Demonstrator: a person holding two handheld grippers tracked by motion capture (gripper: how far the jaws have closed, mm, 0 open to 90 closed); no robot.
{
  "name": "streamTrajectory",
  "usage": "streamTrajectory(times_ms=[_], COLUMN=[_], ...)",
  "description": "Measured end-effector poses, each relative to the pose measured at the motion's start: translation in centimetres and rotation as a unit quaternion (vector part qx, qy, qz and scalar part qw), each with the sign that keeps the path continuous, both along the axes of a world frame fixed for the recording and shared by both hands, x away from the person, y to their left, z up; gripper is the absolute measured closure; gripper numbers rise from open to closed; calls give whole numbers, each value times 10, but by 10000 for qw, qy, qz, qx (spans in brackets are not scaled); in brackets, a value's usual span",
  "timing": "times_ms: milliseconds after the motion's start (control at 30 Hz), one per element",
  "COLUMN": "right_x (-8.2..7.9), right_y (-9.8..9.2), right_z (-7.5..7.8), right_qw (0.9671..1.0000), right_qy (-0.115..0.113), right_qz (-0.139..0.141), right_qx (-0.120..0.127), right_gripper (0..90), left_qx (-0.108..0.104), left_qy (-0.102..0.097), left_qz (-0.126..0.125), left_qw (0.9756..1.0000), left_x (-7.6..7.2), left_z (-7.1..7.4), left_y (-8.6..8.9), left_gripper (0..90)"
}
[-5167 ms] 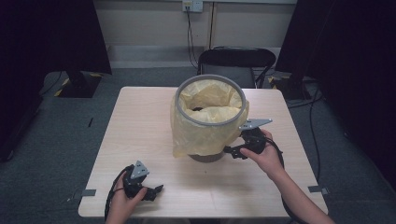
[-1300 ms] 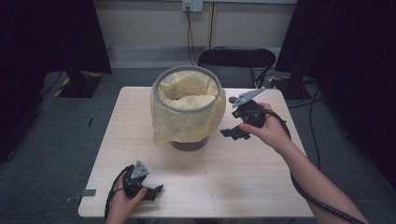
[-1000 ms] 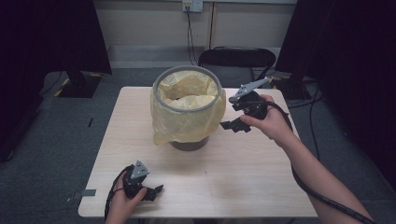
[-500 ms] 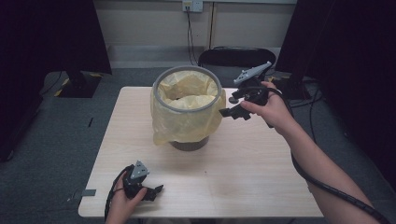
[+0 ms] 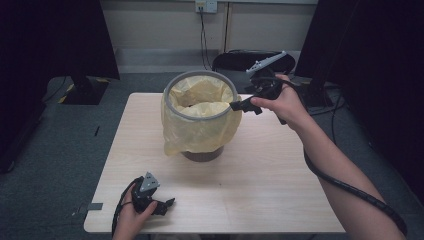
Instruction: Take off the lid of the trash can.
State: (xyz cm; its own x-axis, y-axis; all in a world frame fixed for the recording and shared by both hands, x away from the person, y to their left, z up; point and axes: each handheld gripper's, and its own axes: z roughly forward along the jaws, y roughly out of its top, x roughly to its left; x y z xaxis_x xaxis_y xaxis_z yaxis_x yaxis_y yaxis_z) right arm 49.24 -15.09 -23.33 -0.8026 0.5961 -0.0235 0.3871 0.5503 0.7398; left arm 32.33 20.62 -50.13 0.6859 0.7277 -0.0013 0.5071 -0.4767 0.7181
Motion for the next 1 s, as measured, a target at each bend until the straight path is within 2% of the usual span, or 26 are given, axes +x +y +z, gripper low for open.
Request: streamTrajectory(times_ms=[233, 433, 667, 767, 800, 867, 933, 1000], right_x=[17, 33, 47, 52, 55, 58, 63, 65], right_y=[8, 12, 19, 22, 23, 24, 25, 26], right_z=[0, -3, -3, -5, -6, -7, -9, -11], right_qw=[9997, 9984, 9970, 9955, 9945, 9937, 9927, 9918], right_qy=[-41, -39, -197, -262, -293, -285, -282, -218], right_qz=[-250, -539, -747, -905, -981, -1060, -1143, -1228], right_qx=[0, 174, 79, 140, 215, 224, 257, 269], right_gripper=[150, 158, 296, 346, 391, 412, 491, 514], left_qx=[-1, -1, -2, 0, 0, -1, -2, -5], left_qy=[1, 1, 0, 0, 0, 1, 1, 2], left_qz=[0, -1, 0, -1, 0, 0, 0, 1], left_qw=[10000, 10000, 10000, 10000, 10000, 10000, 10000, 10000], left_x=[0, 0, 0, 0, 0, 0, 0, 0], left_z=[0, 0, 0, 0, 0, 0, 0, 0], left_y=[0, 0, 0, 0, 0, 0, 0, 0], left_gripper=[41, 41, 41, 41, 41, 41, 41, 41])
